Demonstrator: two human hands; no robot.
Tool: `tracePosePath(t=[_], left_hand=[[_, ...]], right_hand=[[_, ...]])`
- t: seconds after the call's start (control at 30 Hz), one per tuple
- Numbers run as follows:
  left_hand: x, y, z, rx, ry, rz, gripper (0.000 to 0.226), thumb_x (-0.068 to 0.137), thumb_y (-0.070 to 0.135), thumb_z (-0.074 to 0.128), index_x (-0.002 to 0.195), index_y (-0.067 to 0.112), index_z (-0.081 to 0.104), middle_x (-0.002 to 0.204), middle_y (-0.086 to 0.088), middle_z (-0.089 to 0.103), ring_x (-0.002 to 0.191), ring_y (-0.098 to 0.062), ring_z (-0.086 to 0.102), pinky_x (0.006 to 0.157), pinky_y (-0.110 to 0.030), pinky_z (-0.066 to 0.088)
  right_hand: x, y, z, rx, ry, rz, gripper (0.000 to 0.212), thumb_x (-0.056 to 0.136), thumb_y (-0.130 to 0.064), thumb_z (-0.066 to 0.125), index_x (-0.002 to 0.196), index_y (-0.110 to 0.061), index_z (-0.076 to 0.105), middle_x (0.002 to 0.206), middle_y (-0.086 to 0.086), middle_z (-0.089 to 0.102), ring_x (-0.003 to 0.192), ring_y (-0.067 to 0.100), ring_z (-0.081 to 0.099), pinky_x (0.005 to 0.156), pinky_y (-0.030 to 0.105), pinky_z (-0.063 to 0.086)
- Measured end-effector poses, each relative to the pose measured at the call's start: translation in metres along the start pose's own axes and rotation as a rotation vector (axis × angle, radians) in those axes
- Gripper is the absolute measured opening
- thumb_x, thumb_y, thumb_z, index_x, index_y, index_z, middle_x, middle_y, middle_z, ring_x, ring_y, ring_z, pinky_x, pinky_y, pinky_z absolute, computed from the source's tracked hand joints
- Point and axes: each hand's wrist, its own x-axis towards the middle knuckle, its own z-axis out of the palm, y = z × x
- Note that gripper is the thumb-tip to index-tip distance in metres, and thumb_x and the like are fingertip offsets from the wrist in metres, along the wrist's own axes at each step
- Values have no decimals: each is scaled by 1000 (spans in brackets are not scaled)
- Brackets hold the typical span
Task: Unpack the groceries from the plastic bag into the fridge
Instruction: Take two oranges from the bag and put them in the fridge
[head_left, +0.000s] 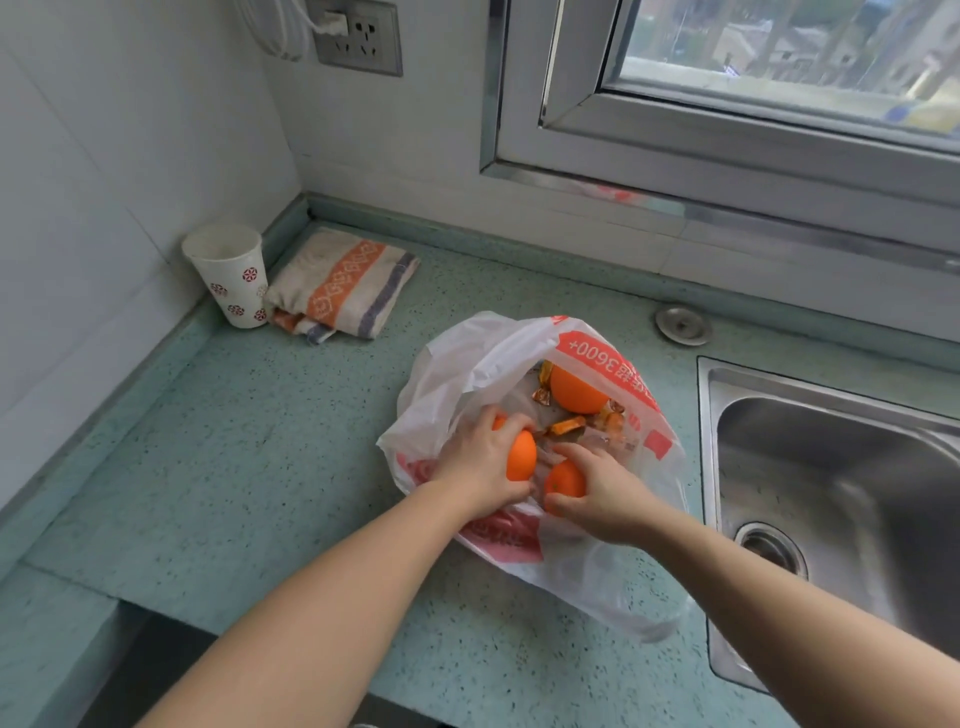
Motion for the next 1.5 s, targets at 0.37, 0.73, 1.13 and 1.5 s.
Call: tracePosePath(t=[0.37,0.73,1.13,1.5], left_hand=[[-57,27,-23,17,104,48,66,72,48,73,130,38,41,137,4,37,118,-25,48,91,-43,49],[-126,129,-118,85,269,226,72,67,45,81,130,31,48,129,-2,38,111,-28,52,94,-39,47],[-123,303,-175,76,250,799,69,68,57,77,126,30,50,124,1,50,105,-23,56,88,-38,51],[-176,457,-90,-74,26,1231,65,69,58,75,124,33,51,118,6,50,101,-18,51,90,-35,47]], right_hand=[[-77,0,-2,-106,341,-259,72,76,-24,73,139,-28,40,141,-4,41,122,22,49,96,33,46],[-212,17,-101,201,699,-110,64,64,-18,82,121,-25,52,106,5,61,92,22,57,81,26,41],[-417,71,-186,-39,1163,267,70,67,-18,82,129,-21,48,113,9,60,98,33,60,82,38,47],[-591,70,-124,-180,1219,791,72,65,-70,68,123,-36,43,105,-12,50,94,20,56,78,34,47]])
